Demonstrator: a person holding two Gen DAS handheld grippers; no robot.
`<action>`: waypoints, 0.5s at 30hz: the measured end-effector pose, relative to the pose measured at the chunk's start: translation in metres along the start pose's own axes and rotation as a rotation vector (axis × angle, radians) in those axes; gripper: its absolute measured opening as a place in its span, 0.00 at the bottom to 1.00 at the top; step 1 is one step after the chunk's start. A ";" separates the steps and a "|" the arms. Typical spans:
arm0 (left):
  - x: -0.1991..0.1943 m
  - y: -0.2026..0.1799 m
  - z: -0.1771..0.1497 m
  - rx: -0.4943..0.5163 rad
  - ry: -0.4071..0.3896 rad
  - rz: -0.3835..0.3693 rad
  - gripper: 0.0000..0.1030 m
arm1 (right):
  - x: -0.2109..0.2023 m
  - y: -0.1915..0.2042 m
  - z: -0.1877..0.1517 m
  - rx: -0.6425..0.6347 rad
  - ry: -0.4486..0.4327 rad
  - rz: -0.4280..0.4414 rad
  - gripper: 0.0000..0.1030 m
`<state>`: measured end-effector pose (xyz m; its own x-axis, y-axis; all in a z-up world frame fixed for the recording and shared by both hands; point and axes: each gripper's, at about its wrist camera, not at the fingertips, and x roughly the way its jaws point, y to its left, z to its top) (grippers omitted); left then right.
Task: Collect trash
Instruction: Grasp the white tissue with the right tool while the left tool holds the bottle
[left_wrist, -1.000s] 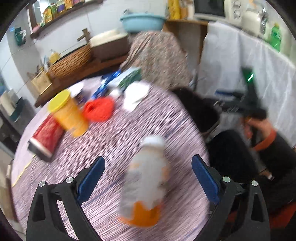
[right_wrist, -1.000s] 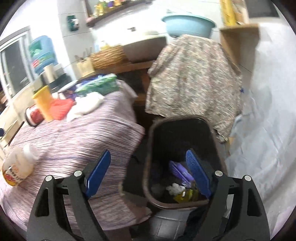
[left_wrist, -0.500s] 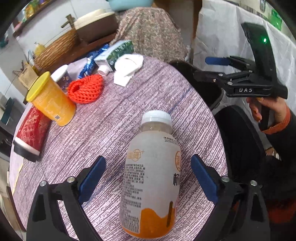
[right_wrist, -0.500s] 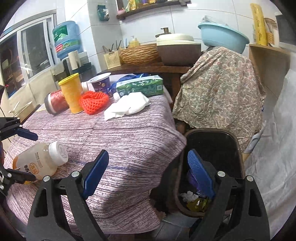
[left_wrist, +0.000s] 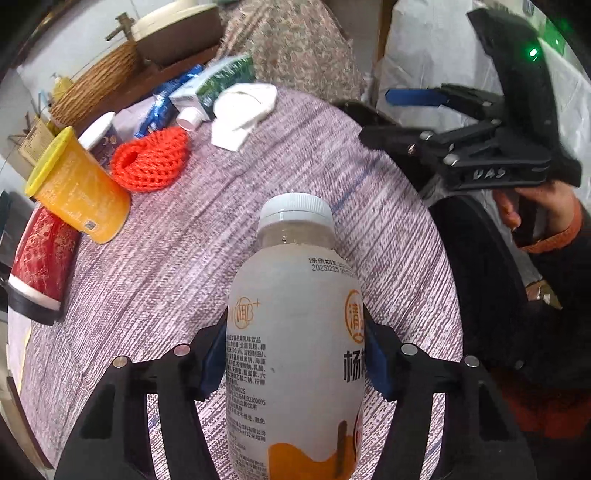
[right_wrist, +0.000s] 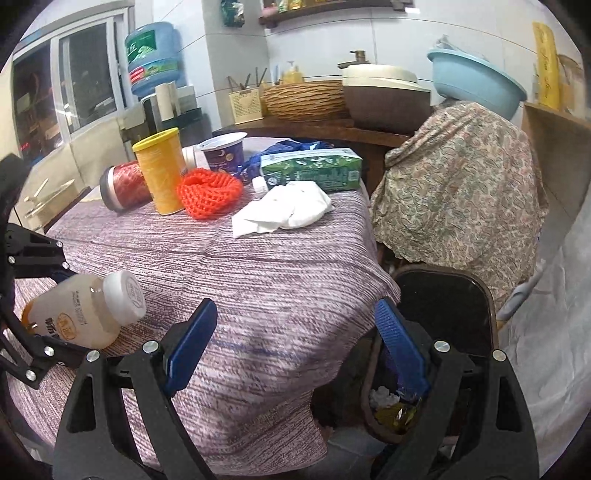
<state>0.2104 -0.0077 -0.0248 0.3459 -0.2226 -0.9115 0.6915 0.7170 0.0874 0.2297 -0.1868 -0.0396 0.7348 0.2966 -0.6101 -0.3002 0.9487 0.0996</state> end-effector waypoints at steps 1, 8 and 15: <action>-0.003 0.001 0.000 -0.010 -0.015 0.002 0.60 | 0.002 0.001 0.003 -0.007 0.001 0.002 0.84; -0.023 0.016 -0.007 -0.132 -0.141 -0.022 0.60 | 0.033 0.010 0.035 -0.051 0.030 0.047 0.84; -0.037 0.022 -0.014 -0.213 -0.227 -0.014 0.60 | 0.077 0.009 0.066 -0.067 0.083 0.042 0.84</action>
<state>0.2039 0.0259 0.0051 0.4868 -0.3576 -0.7970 0.5572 0.8298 -0.0320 0.3235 -0.1478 -0.0336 0.6687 0.3235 -0.6695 -0.3719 0.9252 0.0756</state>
